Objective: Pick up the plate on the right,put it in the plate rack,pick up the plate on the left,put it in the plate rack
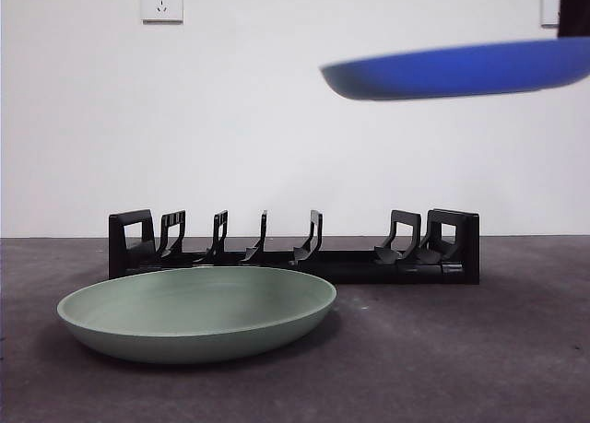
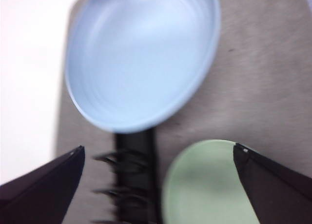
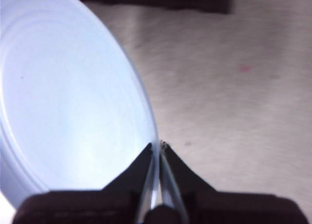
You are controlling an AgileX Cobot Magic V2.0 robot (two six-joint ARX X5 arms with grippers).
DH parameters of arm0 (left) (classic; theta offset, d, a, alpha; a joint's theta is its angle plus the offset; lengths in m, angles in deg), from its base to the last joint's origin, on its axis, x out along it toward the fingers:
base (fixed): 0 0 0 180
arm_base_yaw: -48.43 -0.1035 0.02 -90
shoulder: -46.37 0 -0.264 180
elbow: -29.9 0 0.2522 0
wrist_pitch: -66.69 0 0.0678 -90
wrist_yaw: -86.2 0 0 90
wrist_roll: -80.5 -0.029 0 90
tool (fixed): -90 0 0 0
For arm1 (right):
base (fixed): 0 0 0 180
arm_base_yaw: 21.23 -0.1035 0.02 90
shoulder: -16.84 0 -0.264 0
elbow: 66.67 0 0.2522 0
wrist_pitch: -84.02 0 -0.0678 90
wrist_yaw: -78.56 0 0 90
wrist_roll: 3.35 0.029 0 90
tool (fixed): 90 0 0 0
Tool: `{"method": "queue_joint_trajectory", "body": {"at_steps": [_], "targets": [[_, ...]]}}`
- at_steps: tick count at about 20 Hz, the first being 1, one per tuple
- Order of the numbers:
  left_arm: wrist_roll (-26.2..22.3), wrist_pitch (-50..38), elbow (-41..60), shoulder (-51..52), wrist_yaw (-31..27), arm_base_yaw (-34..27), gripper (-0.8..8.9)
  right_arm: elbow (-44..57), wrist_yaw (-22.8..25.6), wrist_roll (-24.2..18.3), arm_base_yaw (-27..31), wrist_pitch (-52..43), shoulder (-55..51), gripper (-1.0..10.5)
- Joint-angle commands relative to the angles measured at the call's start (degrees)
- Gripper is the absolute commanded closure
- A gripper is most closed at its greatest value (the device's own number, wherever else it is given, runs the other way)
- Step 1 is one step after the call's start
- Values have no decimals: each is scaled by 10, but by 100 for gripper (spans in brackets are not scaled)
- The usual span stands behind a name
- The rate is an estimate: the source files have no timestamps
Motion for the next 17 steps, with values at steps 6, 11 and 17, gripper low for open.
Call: {"method": "queue_joint_trajectory", "body": {"at_steps": [6,11,17], "targets": [[-116,-20,-2,-69,-28,26,159,-2,-29,13,-45,-1,-3,963],[-115,-20,-2,-83,-28,26,504,-2,-35,10,-45,-1,-3,963],[-113,-16,-2,-83,-27,30,799,-2,-48,11,-45,-10,-2,962]]}}
